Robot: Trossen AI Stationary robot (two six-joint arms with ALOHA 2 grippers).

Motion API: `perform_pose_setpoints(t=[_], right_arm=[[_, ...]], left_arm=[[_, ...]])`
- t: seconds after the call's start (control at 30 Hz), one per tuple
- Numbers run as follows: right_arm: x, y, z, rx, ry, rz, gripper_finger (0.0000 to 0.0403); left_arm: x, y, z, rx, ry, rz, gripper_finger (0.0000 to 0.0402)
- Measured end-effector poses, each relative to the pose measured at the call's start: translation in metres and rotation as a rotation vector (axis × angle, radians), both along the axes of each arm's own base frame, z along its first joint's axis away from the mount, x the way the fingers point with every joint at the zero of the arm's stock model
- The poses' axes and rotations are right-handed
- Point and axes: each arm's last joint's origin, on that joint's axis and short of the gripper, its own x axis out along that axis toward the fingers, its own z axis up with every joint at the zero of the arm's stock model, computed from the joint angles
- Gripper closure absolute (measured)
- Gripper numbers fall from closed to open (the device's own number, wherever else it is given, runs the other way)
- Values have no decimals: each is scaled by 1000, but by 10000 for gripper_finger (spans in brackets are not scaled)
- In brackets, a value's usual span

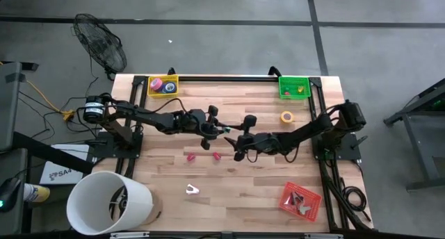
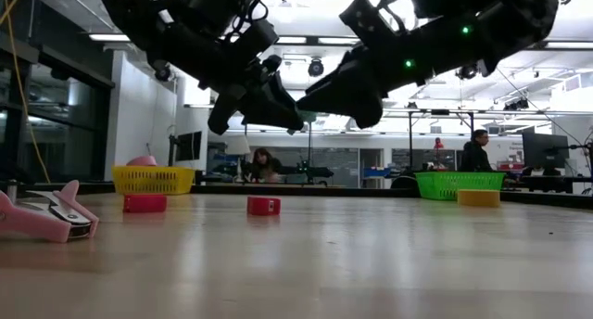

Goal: Pick and place Stapler, Stapler remover, tape
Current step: Put the light blue blue staple remover into the orange bin

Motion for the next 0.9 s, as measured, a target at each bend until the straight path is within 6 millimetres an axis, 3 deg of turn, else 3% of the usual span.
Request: perform_pose_setpoints(t=[0.23, 0.73, 0.9], right_arm=[[-2, -2, -5, -6, 36, -51, 181], [-2, 0, -6, 13, 40, -7, 310], [-2, 0, -6, 13, 42, -6, 329]], left_arm=[[0, 0, -1, 12, 8, -6, 320], [-1, 0, -1, 7, 18, -17, 320], [-1, 0, -2, 7, 19, -17, 320]])
